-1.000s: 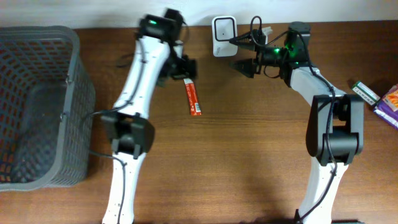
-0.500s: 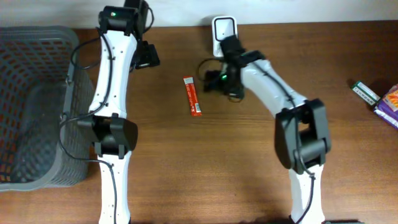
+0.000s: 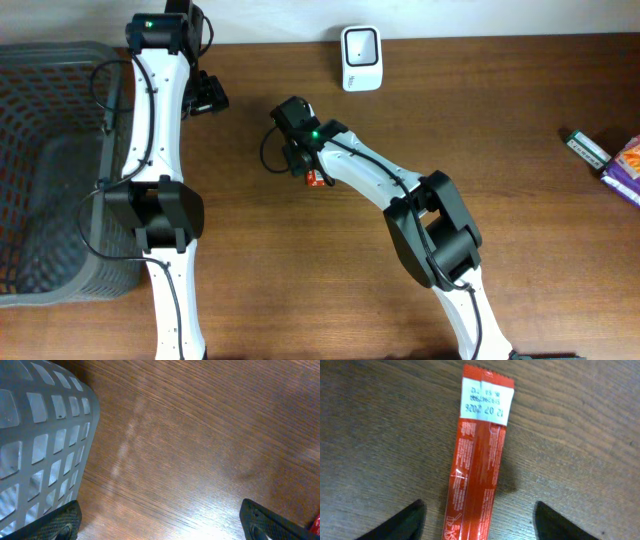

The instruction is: Scan the item barcode

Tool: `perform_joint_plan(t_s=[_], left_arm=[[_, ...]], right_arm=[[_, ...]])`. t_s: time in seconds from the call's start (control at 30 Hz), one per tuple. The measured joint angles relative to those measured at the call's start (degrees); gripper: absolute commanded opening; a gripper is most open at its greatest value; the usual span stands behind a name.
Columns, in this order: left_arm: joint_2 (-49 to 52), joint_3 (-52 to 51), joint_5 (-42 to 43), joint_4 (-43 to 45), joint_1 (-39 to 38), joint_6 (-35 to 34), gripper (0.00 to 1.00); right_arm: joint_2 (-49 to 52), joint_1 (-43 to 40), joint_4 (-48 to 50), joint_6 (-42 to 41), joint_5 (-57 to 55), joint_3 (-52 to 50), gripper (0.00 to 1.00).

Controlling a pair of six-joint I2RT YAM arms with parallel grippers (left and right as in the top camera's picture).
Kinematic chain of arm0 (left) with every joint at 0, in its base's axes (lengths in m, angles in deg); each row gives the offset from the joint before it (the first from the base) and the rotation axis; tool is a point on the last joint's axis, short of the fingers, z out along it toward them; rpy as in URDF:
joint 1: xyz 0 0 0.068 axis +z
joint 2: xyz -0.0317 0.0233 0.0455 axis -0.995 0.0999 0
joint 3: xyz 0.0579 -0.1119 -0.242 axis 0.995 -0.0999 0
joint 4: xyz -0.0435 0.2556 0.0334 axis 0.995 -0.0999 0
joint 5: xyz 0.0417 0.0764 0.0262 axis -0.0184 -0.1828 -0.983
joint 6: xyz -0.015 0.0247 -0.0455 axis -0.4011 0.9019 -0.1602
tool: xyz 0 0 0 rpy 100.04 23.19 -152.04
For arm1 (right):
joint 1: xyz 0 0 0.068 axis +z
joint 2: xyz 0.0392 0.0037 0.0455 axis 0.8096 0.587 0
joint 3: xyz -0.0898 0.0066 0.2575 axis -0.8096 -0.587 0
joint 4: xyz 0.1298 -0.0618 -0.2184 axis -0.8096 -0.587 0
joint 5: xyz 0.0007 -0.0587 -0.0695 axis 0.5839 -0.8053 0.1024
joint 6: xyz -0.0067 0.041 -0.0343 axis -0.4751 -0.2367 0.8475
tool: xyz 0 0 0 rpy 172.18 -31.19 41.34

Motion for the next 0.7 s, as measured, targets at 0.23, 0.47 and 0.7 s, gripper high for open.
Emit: perform_joint_plan(t_s=[0.23, 0.47, 0.7], left_arm=[[0.00, -0.11, 0.92, 0.00, 0.00, 0.00, 0.99], [0.00, -0.11, 2.21, -0.02, 0.00, 0.00, 0.99], [0.00, -0.39, 3.28, 0.37, -2.91, -0.26, 0.99]], right_arm=[[0.33, -0.02, -2.67, 0.70, -1.68, 0.00, 0.31], [0.33, -2.91, -3.04, 0.50, -1.70, -0.76, 0.04], [0.33, -5.01, -16.59, -3.85, 8.61, 6.08, 0.04]])
